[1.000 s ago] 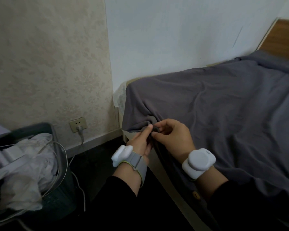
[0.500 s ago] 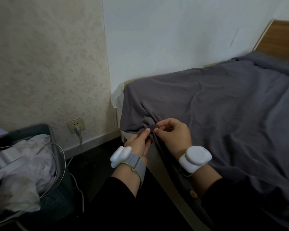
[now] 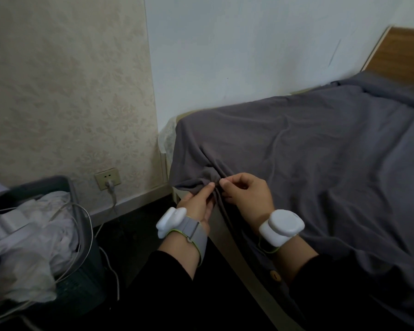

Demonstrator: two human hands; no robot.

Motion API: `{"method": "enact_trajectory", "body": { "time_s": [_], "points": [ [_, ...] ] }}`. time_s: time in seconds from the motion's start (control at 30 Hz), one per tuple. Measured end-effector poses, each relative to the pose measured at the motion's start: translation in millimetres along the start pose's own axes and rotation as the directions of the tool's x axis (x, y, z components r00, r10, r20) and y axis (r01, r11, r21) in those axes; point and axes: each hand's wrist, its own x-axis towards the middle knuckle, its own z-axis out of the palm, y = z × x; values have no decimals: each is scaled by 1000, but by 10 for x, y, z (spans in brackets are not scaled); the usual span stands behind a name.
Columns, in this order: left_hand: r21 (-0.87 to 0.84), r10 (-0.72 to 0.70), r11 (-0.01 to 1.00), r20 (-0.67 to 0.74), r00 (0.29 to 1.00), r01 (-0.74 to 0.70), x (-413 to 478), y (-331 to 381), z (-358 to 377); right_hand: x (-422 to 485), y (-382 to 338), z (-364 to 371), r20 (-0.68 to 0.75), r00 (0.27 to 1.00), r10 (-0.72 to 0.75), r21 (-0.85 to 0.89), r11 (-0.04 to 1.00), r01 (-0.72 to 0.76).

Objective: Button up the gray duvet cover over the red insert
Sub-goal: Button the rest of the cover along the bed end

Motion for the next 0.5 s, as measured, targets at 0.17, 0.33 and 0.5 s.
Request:
{"method": "enact_trajectory", "body": {
  "time_s": [0.17,0.33,0.5],
  "points": [
    [23,0,1000,43,999,-1,10,-1,-7,31,-12,7,62,989,136,122,982,-143],
    [67,35,997,37,999,-38,56,-53,-16,13,-75,5,137,958,251,265,923,-279],
    [117,49,992,-15,999,-47,117,-104,-76,-28,-90,46,180,929,323,359,858,-367]
  ]
}}
